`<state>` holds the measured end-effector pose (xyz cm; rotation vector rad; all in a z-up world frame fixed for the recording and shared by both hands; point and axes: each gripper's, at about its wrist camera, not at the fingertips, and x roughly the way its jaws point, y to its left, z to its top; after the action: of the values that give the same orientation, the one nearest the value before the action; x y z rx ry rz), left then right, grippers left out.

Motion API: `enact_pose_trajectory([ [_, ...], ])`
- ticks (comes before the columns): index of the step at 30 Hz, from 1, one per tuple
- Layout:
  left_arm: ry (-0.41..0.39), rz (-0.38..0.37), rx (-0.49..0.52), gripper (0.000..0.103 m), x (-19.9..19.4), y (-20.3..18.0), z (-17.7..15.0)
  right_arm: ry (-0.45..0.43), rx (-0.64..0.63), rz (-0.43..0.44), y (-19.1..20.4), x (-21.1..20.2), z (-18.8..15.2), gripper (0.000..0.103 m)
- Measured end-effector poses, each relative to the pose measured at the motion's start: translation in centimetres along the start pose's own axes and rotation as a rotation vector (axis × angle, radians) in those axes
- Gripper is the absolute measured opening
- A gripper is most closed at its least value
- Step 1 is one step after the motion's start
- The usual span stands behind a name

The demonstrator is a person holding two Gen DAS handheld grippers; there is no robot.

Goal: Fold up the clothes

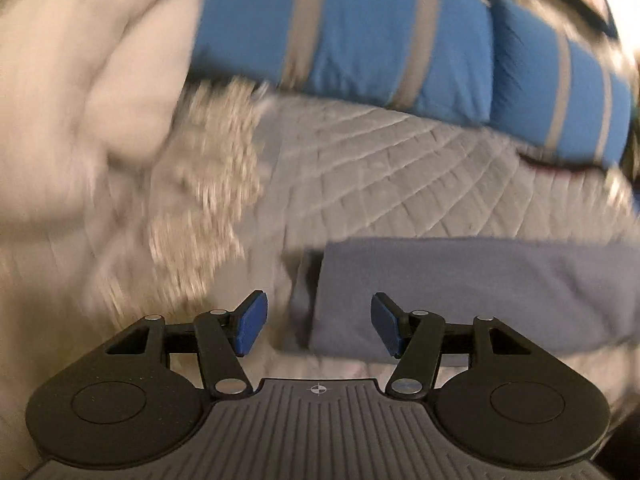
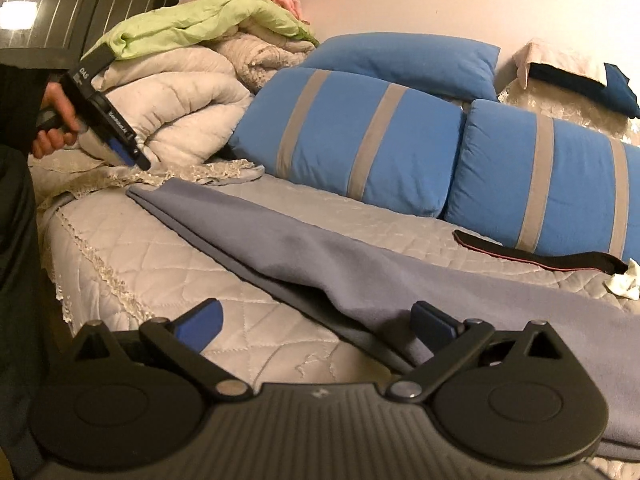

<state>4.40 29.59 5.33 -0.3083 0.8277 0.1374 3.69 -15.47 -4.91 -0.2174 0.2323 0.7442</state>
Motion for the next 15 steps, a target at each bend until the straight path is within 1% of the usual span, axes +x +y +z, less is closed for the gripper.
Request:
enact_pose_trajectory([
  [2, 0.039, -0.092, -0.125, 0.056, 0.8, 2.0, -0.1, 0.002, 0.011, 0.006, -0.2, 0.0, -0.2, 0.103],
  [6, 0.103, -0.221, -0.315, 0.056, 2.6, 4.7, -0.8, 0.006, 0.017, 0.026, -0.1, -0.2, -0.5, 0.103],
  [12, 0.052, -0.314, -0.542, 0.056, 2.6, 7.2, -2.7, -0.004, 0.006, 0.048, 0.1, -0.6, -0.6, 0.103],
  [15, 0.069, -0.346, -0.652, 0.056, 2.2, 7.6, -4.1, -0.004, 0.003, 0.053, 0.1, -0.6, -0.6, 0.103],
])
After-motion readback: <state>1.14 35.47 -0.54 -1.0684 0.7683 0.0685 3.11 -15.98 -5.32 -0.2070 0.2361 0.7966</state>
